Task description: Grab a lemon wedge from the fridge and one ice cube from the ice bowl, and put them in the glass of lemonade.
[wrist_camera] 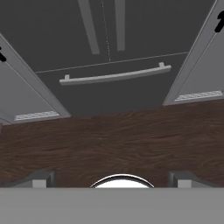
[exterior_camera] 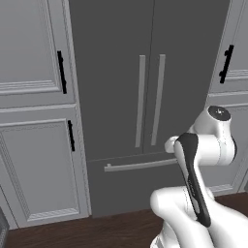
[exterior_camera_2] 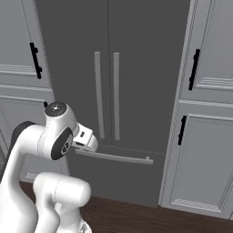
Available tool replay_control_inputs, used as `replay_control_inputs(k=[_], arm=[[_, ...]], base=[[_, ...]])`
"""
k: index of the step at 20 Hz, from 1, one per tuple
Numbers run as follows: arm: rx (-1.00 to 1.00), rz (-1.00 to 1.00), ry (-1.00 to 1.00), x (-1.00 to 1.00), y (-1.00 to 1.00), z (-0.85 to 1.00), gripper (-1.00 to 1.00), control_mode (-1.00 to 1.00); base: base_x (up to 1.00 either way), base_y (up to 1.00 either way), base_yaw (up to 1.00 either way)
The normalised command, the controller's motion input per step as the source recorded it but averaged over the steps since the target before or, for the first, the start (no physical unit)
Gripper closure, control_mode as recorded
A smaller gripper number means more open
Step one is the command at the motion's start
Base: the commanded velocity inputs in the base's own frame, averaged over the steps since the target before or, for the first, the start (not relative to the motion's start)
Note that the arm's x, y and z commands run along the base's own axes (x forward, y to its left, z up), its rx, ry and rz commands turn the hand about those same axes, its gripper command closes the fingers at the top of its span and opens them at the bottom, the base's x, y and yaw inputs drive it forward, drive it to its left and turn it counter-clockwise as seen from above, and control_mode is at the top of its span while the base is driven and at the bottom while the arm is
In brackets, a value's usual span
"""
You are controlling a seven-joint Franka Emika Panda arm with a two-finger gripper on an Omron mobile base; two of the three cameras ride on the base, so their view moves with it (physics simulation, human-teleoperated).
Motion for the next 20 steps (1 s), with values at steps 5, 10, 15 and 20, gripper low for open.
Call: replay_control_inputs(k=[5,10,15,20], arm=[[0.0,0.0,0.0,0.0,0.0,0.0,-1.0,1.0],[0.0,0.0,0.0,0.0,0.0,0.0,-1.0,1.0],[0.0,0.0,0.0,0.0,0.0,0.0,-1.0,1.0],[0.0,0.0,0.0,0.0,0.0,0.0,-1.0,1.0]], base=[[0.51,-0.17,0.0],[0.17,-0.3,0.0],[-0.18,-0.12,0.0],[-0.02,0.0,0.0]])
